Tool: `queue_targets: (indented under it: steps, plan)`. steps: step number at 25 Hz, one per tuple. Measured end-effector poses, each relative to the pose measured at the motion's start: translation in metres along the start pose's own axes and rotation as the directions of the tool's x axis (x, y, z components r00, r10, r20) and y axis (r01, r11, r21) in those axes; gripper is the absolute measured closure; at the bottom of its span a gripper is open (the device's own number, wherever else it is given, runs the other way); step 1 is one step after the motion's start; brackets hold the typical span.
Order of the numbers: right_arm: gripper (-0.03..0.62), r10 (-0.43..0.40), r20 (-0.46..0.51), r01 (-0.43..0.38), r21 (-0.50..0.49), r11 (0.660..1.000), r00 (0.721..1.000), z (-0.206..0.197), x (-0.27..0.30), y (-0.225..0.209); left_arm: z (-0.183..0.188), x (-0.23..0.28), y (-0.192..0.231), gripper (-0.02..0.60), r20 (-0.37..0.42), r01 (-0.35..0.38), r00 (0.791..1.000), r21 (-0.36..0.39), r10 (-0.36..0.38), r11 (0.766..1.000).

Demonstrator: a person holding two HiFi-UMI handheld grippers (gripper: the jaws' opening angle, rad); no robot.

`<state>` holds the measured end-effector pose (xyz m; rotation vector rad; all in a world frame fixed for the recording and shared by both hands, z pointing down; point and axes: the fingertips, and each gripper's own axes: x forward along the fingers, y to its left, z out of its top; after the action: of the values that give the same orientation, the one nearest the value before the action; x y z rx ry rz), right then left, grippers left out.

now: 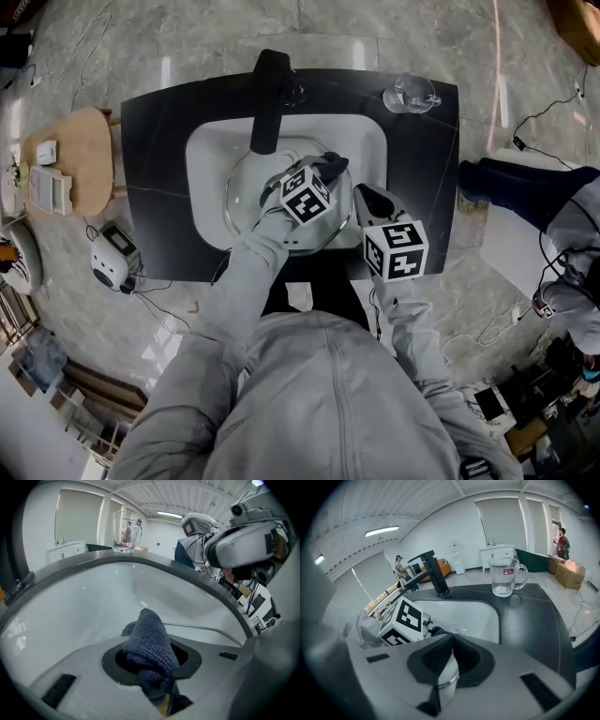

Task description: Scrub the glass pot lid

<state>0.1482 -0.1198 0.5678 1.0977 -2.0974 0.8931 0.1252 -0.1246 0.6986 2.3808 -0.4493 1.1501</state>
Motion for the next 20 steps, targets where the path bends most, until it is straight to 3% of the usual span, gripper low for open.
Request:
queue_targets:
  steps: [4, 11, 20]
  plan:
    - [0.565, -0.019, 0.024, 0.018, 0.015, 1.000, 1.000, -0.001, -0.007, 0.002, 0.002, -0.005, -0.036, 0.469, 0.003, 0.124, 0.992, 0.024, -0.124, 0.992]
    - [0.565, -0.054, 0.048, 0.052, 0.037, 0.998, 0.997, -0.009, -0.019, 0.017, 0.000, -0.022, -0.071, 0.469, 0.009, 0.234, 0.972, 0.016, -0.234, 0.972]
    - [0.565, -0.090, 0.071, 0.087, 0.037, 0.996, 0.993, -0.016, -0.034, 0.037, -0.011, -0.055, -0.106, 0.471, -0.004, 0.419, 0.908, 0.038, -0.419, 0.907]
